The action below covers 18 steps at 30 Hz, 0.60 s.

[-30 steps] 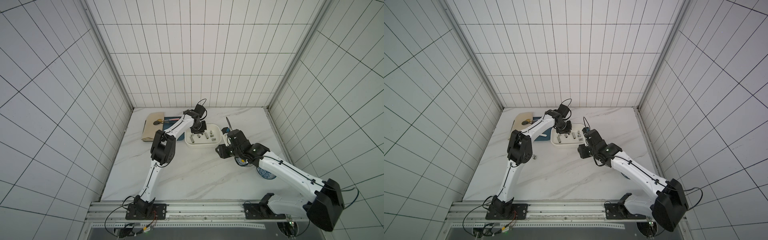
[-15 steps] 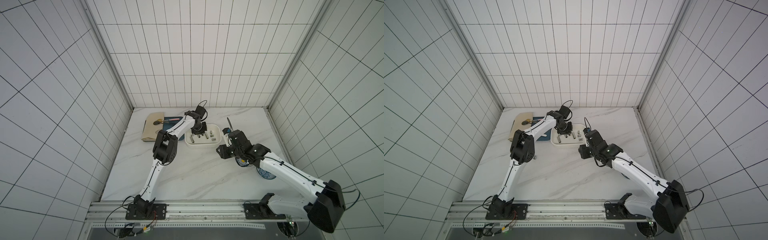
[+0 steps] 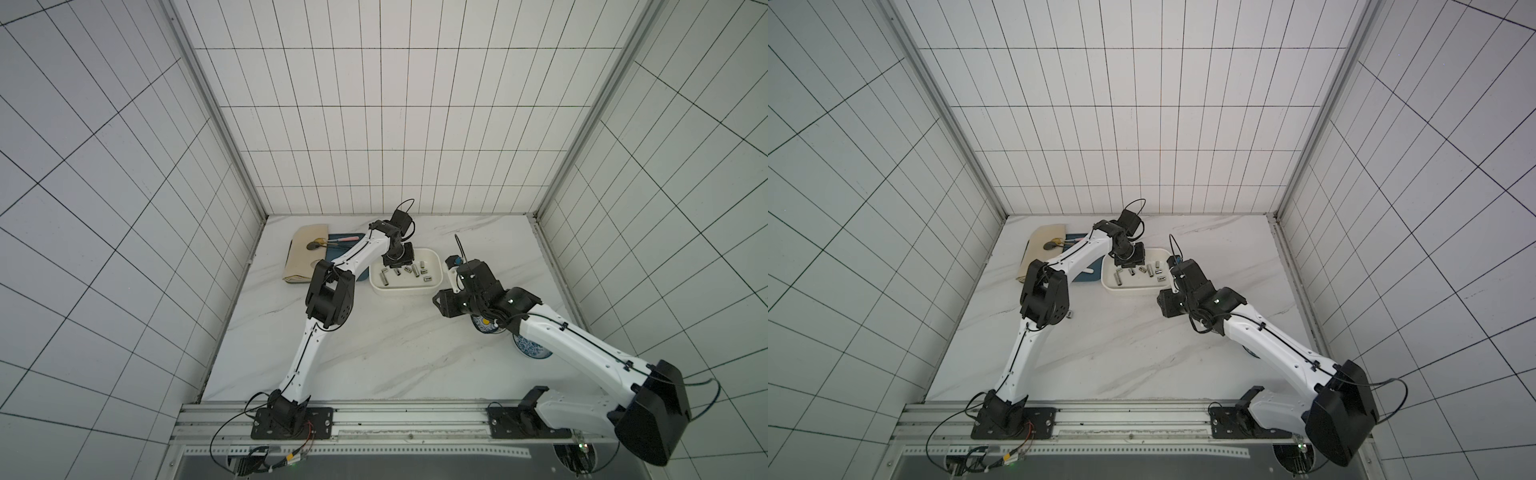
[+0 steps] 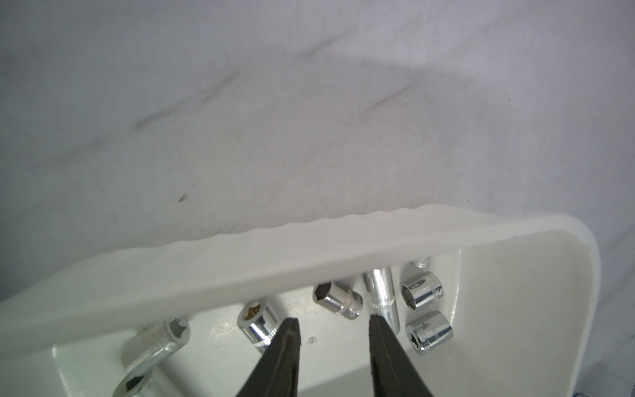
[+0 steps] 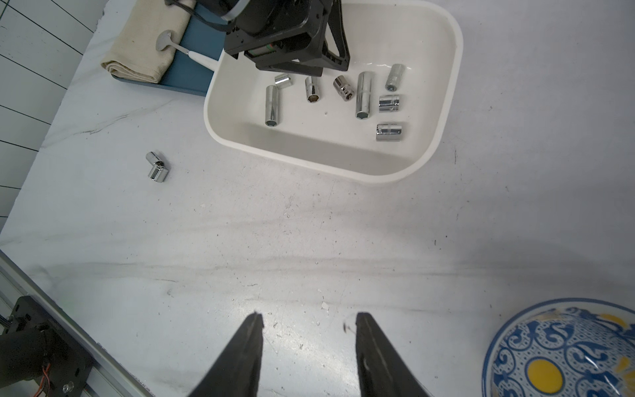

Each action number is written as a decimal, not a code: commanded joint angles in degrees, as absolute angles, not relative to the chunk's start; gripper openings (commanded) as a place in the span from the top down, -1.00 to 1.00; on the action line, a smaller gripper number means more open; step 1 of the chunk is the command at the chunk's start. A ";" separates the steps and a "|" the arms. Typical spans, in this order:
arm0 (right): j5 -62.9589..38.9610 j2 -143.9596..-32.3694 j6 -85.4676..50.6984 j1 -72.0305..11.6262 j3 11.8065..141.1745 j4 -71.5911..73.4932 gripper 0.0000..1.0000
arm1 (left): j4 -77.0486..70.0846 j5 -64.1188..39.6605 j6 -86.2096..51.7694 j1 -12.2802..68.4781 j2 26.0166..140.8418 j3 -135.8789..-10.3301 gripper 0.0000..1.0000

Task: Put the socket on the desktop into the storage box
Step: Pick up the socket head from the center of the board.

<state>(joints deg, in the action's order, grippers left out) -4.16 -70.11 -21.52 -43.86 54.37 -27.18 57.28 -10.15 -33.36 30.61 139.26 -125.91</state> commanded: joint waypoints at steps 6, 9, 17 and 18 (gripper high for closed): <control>-9.02 -70.36 -19.72 -43.56 55.53 -27.88 0.04 | 54.91 -8.63 -32.17 30.59 128.72 -117.89 0.14; -10.90 -70.88 -18.99 -43.54 56.36 -27.65 0.03 | 53.75 -8.61 -32.30 30.19 125.29 -113.62 0.14; -15.49 -73.99 -17.03 -45.23 58.91 -26.26 0.02 | 49.99 -9.10 -32.87 27.78 115.20 -100.17 0.07; -15.80 -74.61 -16.81 -45.79 59.43 -26.16 0.02 | 49.83 -8.93 -32.83 27.41 114.03 -98.59 0.07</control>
